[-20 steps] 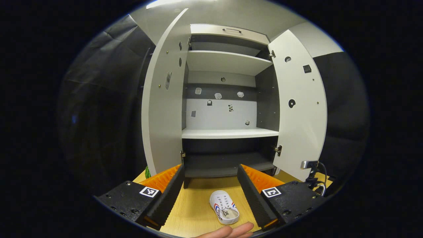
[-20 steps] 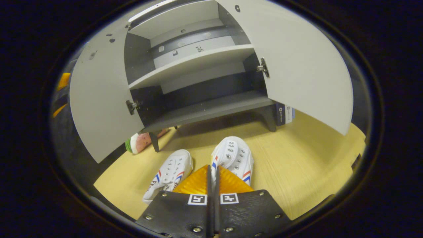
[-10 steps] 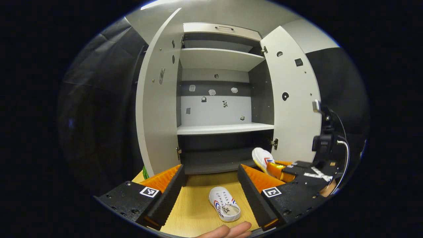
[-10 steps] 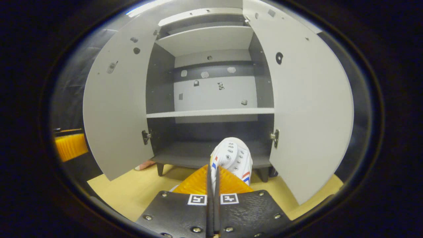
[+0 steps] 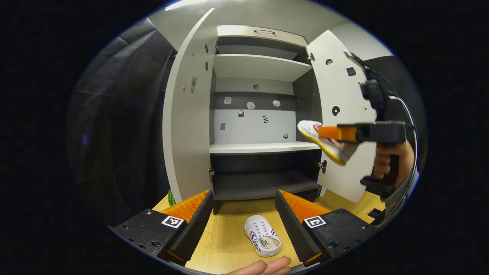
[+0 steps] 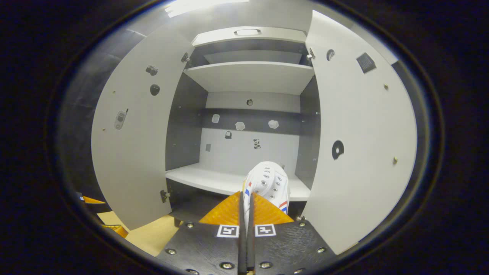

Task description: Grab one shoe with the right hand and put it into the shoe cabinet, grab the other shoe with the left hand and put it into the shoe cabinet; then close the right door with the right hand and the left door with the left hand.

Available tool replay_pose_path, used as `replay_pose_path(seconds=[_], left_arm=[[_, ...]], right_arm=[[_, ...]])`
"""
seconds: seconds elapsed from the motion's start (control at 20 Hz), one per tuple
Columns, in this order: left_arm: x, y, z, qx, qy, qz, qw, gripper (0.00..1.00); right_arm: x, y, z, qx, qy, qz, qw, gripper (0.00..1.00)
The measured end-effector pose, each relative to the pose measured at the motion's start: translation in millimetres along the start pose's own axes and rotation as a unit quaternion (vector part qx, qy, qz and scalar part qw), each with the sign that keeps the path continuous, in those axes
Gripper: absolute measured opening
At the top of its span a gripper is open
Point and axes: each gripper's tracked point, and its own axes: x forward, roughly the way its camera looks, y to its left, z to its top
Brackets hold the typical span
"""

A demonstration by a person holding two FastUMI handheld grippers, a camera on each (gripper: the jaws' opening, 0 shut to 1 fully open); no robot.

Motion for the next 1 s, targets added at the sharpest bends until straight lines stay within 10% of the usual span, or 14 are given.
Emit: replay_pose_path(seconds=[0.5, 1.0], left_arm=[[17, 6, -3, 0.003, 0.004, -0.007, 1.000, 0.98], [37, 8, -31, -0.003, 0.024, -0.018, 1.000, 0.99]], right_arm=[[146, -23, 39, -0.054, 0.034, -0.008, 0.998, 0.01], [241, -38, -28, -0.126, 0.113, -0.012, 0.985, 0.01]])
